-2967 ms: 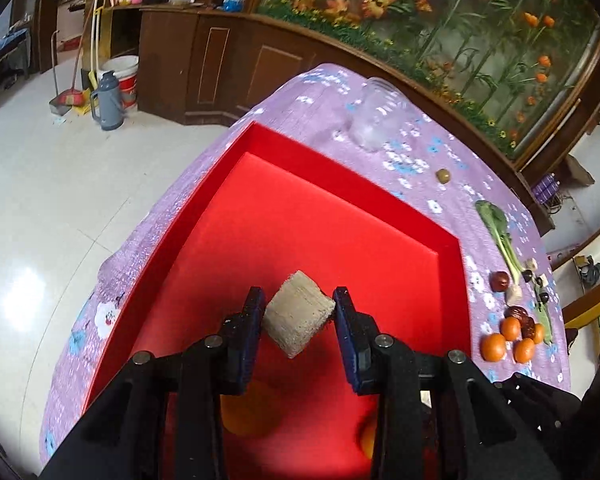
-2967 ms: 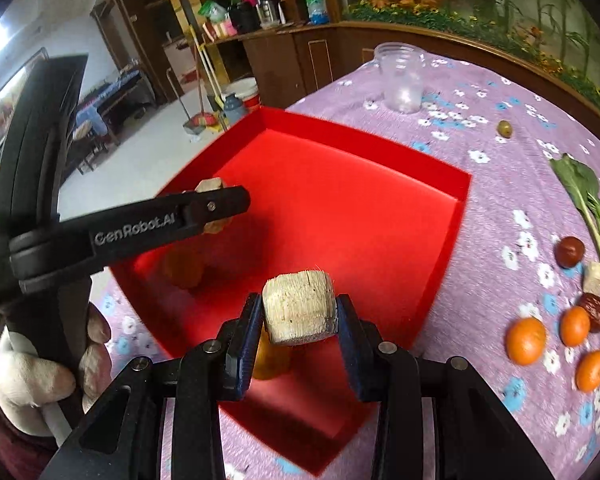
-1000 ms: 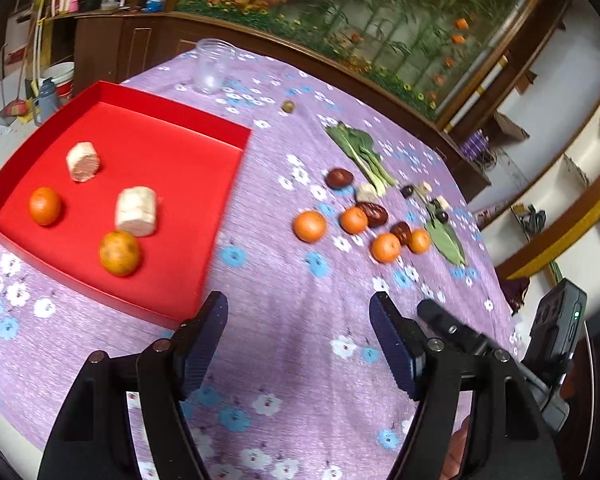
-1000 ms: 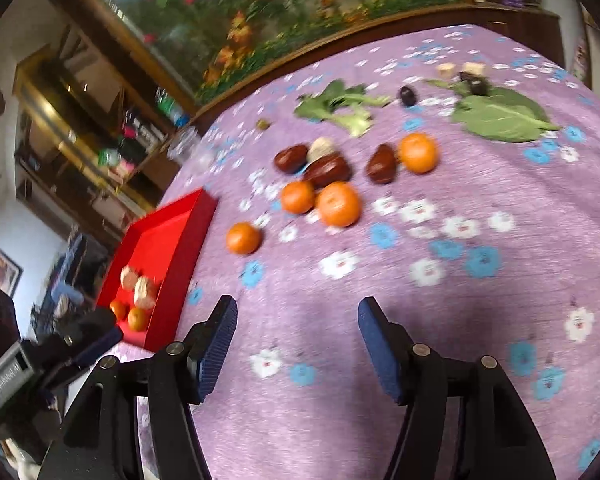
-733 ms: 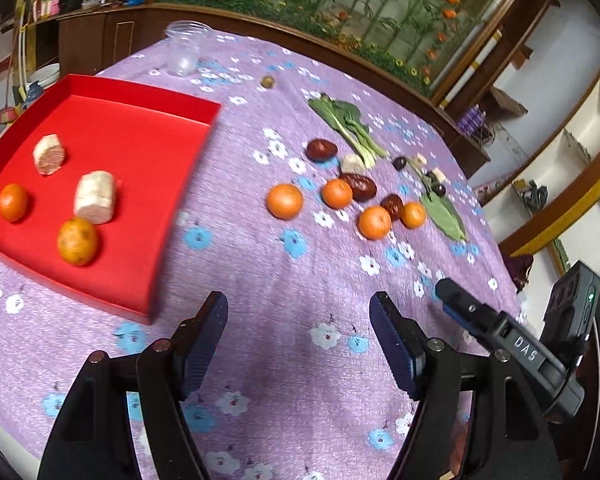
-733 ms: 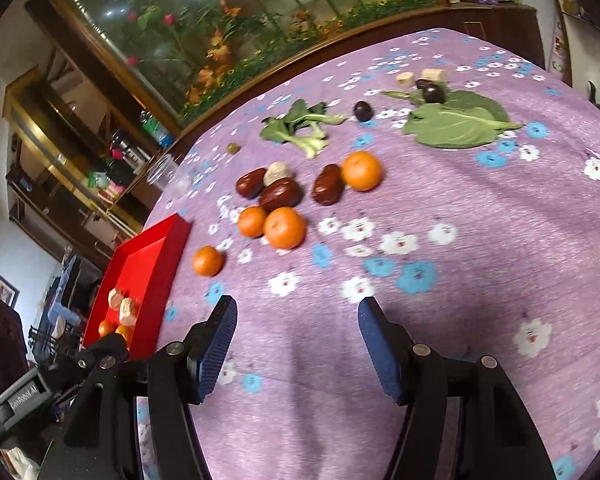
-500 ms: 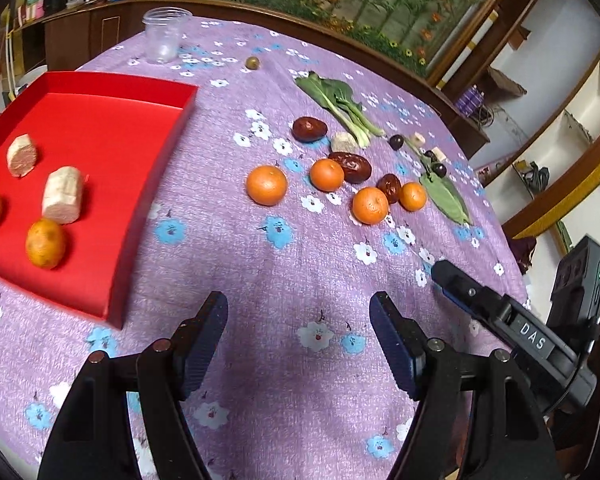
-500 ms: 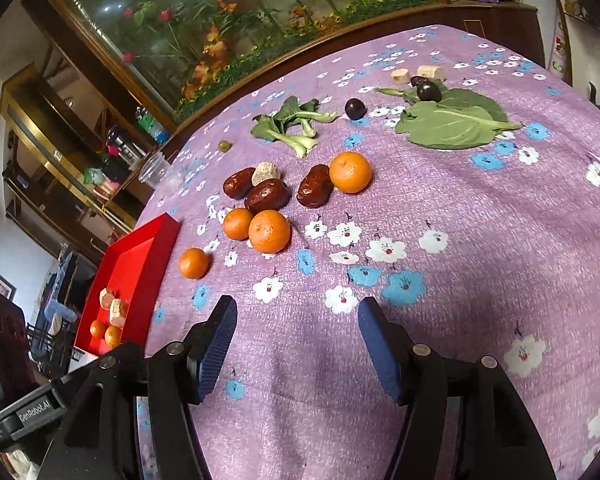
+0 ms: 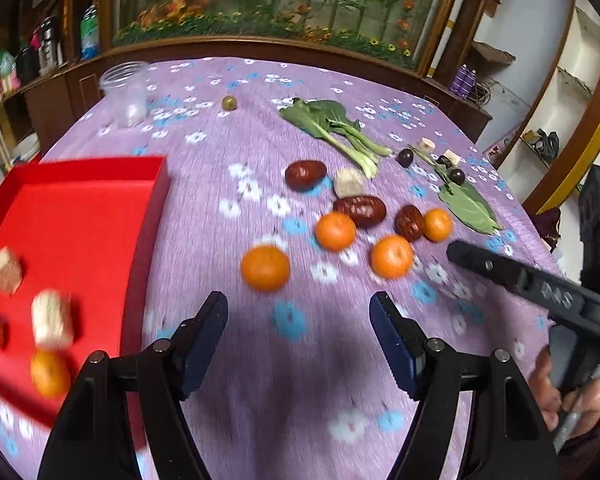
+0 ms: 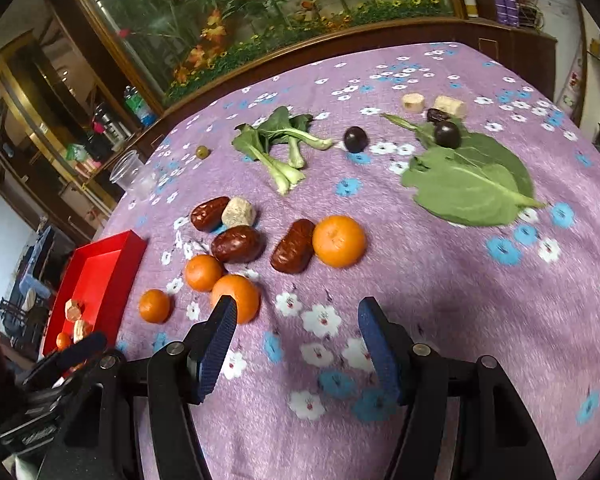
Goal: Organize fruits
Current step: 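Grasp a mandarin orange with the left tool, then carry the orange with the left tool into the red tray and release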
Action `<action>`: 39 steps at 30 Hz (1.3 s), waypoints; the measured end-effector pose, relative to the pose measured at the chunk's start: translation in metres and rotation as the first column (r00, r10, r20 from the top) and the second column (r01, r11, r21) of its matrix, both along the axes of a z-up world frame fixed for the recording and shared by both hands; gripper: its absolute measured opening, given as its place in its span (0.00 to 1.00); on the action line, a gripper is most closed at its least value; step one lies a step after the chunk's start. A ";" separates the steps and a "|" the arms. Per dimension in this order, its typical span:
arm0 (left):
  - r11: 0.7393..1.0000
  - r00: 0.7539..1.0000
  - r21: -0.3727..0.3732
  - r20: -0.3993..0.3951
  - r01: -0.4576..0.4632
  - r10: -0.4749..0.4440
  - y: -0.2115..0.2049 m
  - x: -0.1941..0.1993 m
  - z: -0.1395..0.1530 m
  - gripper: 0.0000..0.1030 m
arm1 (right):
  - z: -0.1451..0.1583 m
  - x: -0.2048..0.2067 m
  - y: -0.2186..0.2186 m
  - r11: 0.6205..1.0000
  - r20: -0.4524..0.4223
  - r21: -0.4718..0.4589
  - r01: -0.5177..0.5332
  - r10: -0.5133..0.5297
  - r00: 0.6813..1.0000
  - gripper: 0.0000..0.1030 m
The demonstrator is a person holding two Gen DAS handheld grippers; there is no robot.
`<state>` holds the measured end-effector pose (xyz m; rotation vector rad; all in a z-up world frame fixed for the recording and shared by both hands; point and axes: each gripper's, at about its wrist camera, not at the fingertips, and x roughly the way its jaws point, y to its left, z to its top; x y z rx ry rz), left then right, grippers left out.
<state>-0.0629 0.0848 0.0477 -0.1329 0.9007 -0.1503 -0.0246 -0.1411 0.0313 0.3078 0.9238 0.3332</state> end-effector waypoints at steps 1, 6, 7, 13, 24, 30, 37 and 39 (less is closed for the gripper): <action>1.000 1.000 0.006 0.001 0.003 -0.003 0.001 0.007 -0.003 0.70 | 0.000 0.002 0.006 1.000 0.003 -0.005 -0.027 0.027 1.000 0.66; 0.999 0.999 0.037 -0.031 0.029 -0.028 0.004 0.035 -0.020 0.69 | -0.008 0.012 0.034 0.993 -0.001 -0.052 -0.103 0.103 0.995 0.59; 0.998 0.999 0.044 -0.036 0.039 -0.038 0.004 0.038 -0.023 0.68 | -0.011 0.015 0.040 0.991 -0.005 -0.063 -0.114 0.114 0.993 0.58; 0.996 0.997 0.067 -0.056 0.052 -0.048 0.002 0.048 -0.036 0.63 | -0.018 0.023 0.060 0.983 -0.004 -0.099 -0.153 0.153 0.988 0.56; 0.994 0.999 0.097 -0.030 0.045 -0.042 0.000 0.040 -0.035 0.30 | -0.020 0.021 0.082 0.972 -0.004 -0.105 -0.209 0.210 0.978 0.34; 0.999 1.000 0.033 -0.002 0.021 -0.021 0.013 0.019 -0.018 0.30 | -0.015 0.012 0.080 0.976 -0.003 -0.065 -0.208 0.208 0.978 0.33; 0.999 0.996 -0.017 0.077 -0.038 0.039 0.048 -0.005 0.024 0.31 | 0.020 -0.013 0.089 0.970 0.067 -0.084 -0.227 0.233 0.970 0.33; 0.997 0.994 -0.024 0.090 -0.067 0.069 0.065 -0.009 0.035 0.31 | 0.030 -0.019 0.095 0.967 0.084 -0.089 -0.240 0.248 0.965 0.33</action>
